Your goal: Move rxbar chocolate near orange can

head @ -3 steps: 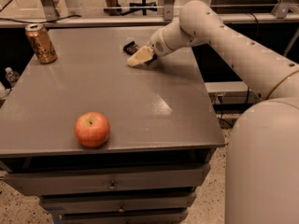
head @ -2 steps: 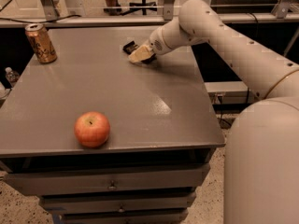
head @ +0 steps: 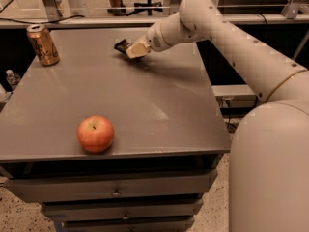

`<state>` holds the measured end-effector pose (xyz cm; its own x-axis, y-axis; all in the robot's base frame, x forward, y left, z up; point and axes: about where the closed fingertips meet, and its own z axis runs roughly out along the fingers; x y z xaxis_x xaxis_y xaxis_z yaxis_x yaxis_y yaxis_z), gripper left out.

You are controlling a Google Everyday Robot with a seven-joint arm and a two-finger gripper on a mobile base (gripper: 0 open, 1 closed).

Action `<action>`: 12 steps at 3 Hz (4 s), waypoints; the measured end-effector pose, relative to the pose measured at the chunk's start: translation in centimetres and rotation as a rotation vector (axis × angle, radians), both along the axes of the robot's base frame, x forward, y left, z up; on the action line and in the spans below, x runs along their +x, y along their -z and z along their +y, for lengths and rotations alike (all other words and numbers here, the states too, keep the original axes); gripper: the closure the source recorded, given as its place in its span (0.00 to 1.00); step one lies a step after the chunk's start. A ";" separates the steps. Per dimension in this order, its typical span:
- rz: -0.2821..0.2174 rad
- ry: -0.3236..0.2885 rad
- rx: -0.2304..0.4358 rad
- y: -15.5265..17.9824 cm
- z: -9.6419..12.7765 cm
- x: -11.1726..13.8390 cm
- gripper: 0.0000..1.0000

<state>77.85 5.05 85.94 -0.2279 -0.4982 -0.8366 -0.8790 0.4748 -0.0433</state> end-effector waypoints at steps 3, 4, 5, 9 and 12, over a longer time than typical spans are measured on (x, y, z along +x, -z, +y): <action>-0.124 -0.181 0.098 -6.9 6.9 -1.8 1.00; -0.114 -0.221 0.097 -6.3 9.2 -1.5 1.00; -0.091 -0.255 0.084 -5.3 11.6 -1.3 1.00; -0.042 -0.383 -0.062 -1.5 18.8 -2.7 1.00; -0.016 -0.422 -0.086 0.4 20.2 -2.9 0.83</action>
Offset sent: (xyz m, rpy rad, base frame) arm -0.0300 0.0976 0.1038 0.1389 -0.1825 0.2674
